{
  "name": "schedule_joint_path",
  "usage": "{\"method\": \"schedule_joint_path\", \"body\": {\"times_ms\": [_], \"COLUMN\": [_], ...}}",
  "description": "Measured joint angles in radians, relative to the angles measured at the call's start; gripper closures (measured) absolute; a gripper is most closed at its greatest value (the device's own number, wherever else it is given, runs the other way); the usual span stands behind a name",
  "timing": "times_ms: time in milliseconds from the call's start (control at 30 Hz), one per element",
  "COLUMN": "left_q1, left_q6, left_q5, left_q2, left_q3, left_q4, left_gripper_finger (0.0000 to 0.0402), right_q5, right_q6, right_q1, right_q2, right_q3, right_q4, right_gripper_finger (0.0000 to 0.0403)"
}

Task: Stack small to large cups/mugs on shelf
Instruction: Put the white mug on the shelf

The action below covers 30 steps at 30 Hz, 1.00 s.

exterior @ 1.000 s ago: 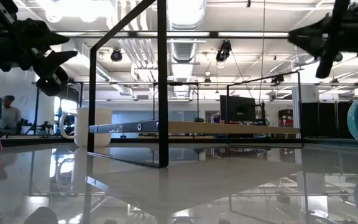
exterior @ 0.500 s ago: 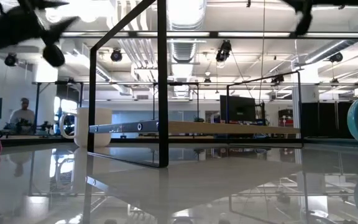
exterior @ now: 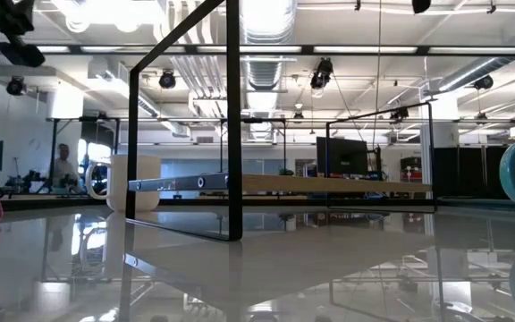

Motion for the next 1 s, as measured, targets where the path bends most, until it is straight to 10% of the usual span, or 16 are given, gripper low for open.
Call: {"method": "schedule_joint_path", "body": {"times_ms": [367,500,733,1000], "left_q1": [0.001,-0.022,-0.02,-0.017], "left_q6": [0.112,0.183,-0.392,-0.544], "left_q5": [-0.25,-0.241,-0.152,0.014], "left_q2": [0.037,0.06,0.188,0.488], "left_q3": [0.055,0.178,0.701,0.875], "left_q4": [-0.068,-0.681,-2.251,-2.508], "left_gripper_finger": [0.0288,0.0292,0.0293,0.0292], "right_q5": [-0.003,-0.032,-0.153,-0.372], "right_q6": [0.079,0.15,0.198,0.196], "right_q1": [-0.05,-0.127,-0.273,-0.399], "right_q2": [0.308,0.396,0.501,0.602], "right_q3": [0.211,0.34,0.496,0.516], "right_q4": [-0.072,-0.277,-0.527,-0.602], "right_gripper_finger": [0.0332,0.0332,0.0319,0.0245]}}
